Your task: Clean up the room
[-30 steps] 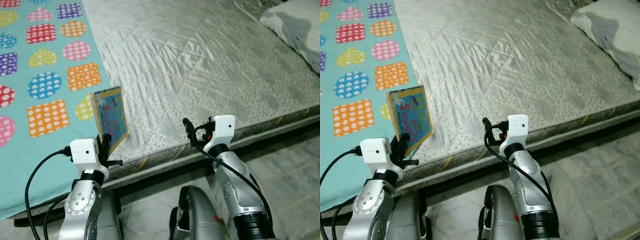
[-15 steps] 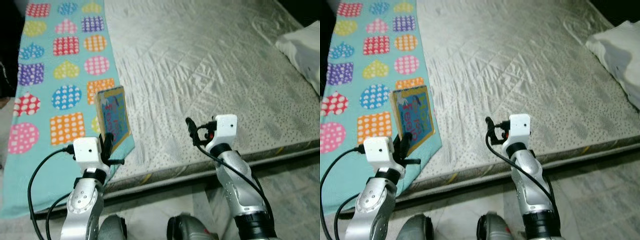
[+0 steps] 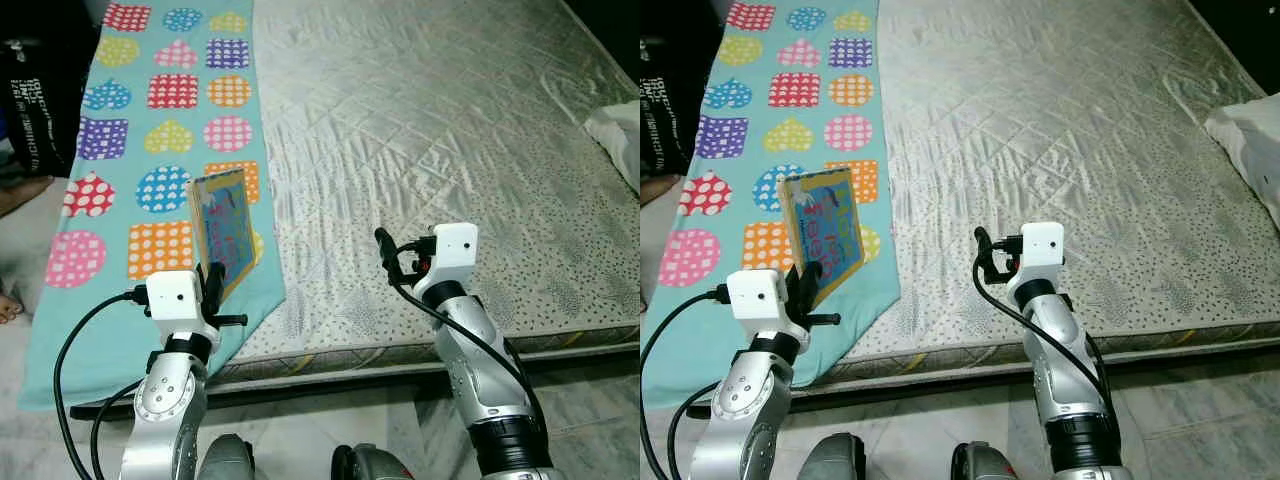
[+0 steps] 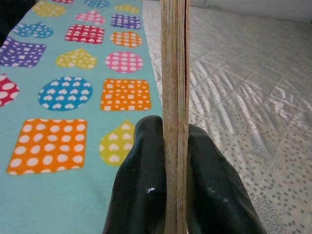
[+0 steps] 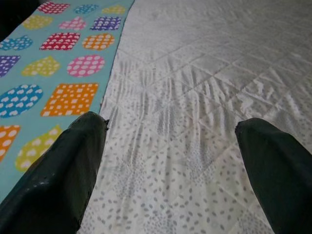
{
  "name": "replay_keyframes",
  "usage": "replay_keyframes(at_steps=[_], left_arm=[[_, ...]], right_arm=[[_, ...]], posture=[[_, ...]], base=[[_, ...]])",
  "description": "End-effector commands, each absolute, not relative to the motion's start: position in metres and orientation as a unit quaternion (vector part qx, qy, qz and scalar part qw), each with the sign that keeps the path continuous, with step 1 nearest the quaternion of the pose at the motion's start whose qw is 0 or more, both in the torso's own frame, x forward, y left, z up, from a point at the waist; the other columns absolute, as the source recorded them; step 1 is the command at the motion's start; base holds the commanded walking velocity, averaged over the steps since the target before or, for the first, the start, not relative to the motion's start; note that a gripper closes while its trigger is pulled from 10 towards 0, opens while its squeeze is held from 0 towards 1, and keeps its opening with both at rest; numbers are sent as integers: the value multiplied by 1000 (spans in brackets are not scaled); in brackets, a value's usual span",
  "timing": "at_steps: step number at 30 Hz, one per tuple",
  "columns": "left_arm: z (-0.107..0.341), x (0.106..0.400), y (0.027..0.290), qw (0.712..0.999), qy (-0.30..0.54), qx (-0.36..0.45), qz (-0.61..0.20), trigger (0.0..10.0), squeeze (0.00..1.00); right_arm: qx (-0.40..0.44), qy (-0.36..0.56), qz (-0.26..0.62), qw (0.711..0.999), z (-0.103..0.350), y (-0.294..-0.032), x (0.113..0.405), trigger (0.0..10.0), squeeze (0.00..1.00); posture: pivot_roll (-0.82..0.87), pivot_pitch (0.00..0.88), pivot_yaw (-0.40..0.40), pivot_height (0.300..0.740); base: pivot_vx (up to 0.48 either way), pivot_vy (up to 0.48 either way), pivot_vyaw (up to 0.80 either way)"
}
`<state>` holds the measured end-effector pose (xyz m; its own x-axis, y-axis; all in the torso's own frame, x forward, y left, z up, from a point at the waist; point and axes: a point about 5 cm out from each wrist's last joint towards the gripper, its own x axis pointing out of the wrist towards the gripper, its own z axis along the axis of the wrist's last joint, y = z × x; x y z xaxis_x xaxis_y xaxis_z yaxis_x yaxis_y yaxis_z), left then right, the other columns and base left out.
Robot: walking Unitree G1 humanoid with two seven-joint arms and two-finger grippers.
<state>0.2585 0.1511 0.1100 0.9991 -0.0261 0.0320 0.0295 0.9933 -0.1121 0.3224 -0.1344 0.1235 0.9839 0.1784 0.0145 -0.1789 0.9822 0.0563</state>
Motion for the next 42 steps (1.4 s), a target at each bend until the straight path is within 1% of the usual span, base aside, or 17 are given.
replay_keyframes(at_steps=[1, 9, 15, 21, 33, 42], left_arm=[[113, 259, 148, 998, -26, -56, -19, 10000, 0], [115, 260, 145, 998, -33, -44, -27, 10000, 0], [116, 260, 148, 998, -37, -40, -24, 10000, 0], [116, 260, 150, 998, -39, -39, -18, 10000, 0], [116, 262, 150, 998, -40, -38, -13, 10000, 0], [115, 262, 152, 998, -40, -37, -10, 10000, 0]], right_arm=[[30, 3, 78, 997, 118, -138, 321, 10000, 0], [30, 3, 67, 997, 117, -140, 320, 10000, 0], [28, 15, 68, 997, 107, -143, 314, 10000, 0], [30, 17, 77, 996, 106, -136, 314, 10000, 0], [27, 11, 81, 996, 109, -136, 318, 10000, 0], [28, 9, 83, 996, 109, -134, 318, 10000, 0]], posture=[[110, 192, -53, 740], [107, 187, -52, 740], [112, 187, -57, 740], [118, 179, -62, 740], [116, 169, -67, 740], [116, 169, -67, 740]], base=[[0, 0, 0], [0, 0, 0], [0, 0, 0], [0, 0, 0], [0, -253, 0], [0, -100, 0]])
